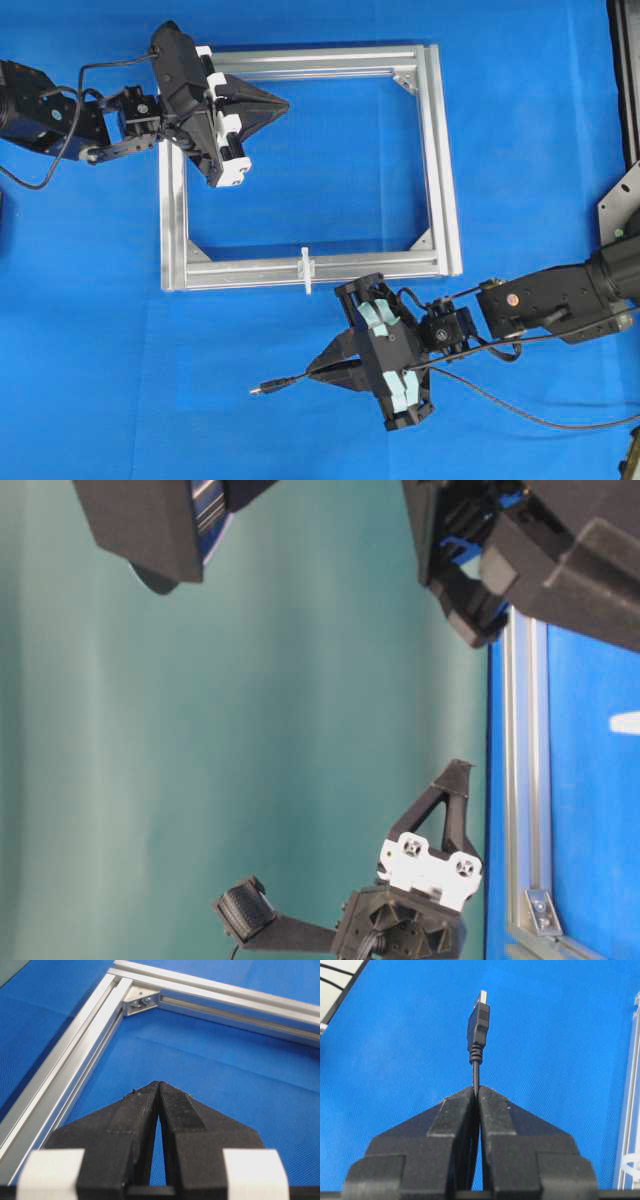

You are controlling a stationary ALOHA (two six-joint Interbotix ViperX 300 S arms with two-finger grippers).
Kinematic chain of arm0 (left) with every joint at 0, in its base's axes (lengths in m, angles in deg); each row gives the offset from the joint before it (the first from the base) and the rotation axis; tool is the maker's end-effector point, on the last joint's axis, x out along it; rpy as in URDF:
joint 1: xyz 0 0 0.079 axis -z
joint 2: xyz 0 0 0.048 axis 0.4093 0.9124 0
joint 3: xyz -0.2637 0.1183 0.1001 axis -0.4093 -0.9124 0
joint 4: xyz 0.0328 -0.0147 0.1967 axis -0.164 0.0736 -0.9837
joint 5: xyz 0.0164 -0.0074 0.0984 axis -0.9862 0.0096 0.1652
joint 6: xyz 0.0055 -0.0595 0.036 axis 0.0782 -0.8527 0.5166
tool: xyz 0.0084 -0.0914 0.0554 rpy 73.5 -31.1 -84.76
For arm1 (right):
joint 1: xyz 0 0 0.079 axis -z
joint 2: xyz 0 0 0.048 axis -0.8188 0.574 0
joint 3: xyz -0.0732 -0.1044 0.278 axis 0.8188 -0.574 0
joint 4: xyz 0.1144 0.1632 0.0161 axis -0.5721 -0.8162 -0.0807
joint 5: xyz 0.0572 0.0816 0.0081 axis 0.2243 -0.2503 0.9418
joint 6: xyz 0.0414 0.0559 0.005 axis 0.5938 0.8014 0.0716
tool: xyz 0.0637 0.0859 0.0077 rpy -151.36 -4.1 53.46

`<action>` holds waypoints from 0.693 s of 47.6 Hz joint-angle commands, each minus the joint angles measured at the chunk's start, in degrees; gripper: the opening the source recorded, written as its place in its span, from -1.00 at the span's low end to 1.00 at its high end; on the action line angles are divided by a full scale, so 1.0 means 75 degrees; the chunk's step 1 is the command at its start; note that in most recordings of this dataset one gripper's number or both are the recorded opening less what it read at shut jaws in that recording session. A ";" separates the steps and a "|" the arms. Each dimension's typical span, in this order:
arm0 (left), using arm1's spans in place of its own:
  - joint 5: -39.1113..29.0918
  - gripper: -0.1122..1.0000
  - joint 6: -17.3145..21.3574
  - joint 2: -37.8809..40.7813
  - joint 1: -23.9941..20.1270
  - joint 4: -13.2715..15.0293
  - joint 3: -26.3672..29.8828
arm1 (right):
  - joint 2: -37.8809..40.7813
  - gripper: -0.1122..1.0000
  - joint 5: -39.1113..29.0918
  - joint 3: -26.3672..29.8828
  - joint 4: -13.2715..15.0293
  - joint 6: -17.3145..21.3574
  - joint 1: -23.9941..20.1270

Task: Insert the wire through the string loop located in the center.
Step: 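Lift the cable and carry the plug toward the white zip-tie loop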

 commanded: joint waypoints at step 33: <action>0.0023 -0.80 0.0012 -0.0234 0.0023 -0.0023 0.0059 | -0.0293 -0.84 0.0023 -0.0023 -0.0012 0.0000 -0.0012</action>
